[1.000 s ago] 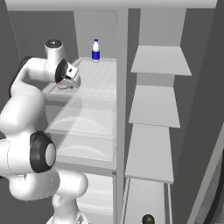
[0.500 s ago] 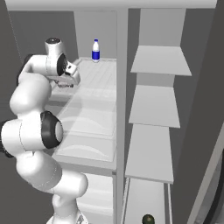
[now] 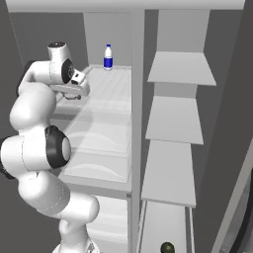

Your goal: Take the squash and garlic from the fridge shelf and place them in the freezer drawer to begin freezing them.

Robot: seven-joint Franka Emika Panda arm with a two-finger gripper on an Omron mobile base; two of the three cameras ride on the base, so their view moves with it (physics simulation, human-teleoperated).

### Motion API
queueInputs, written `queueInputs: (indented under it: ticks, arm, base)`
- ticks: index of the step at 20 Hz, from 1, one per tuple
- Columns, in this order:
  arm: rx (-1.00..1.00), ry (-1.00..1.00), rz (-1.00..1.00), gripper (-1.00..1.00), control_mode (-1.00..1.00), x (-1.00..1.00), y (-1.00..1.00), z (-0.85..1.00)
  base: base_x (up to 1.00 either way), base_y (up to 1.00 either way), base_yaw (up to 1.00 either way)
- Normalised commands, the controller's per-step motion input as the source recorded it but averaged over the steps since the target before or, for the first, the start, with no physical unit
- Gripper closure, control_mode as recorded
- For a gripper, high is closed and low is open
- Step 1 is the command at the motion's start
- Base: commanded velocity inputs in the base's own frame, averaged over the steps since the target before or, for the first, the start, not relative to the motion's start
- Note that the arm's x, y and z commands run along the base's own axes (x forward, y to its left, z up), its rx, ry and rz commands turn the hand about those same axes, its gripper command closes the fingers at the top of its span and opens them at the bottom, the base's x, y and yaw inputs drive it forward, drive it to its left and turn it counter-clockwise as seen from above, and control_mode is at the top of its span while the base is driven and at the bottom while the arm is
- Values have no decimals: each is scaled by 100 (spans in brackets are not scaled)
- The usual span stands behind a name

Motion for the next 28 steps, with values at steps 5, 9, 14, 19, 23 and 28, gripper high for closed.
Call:
queueInputs:
  ticks: [5,9,14,19,23,28]
  arm:
    - [0,0,0,100,-100,-92,-40,0]
    - [0,0,-2,100,-100,-100,-50,-11]
    - [0,0,-1,100,-100,-100,-52,-38]
    - [5,0,-3,100,-100,-100,-63,-60]
    - [1,7,-3,100,-100,-65,-39,-31]
    - [0,0,0,100,100,0,0,0]
  base:
    - [0,0,0]
    - [0,0,0]
    - [0,0,0]
    - [0,0,0]
    - [0,0,0]
    - [-12,0,0]
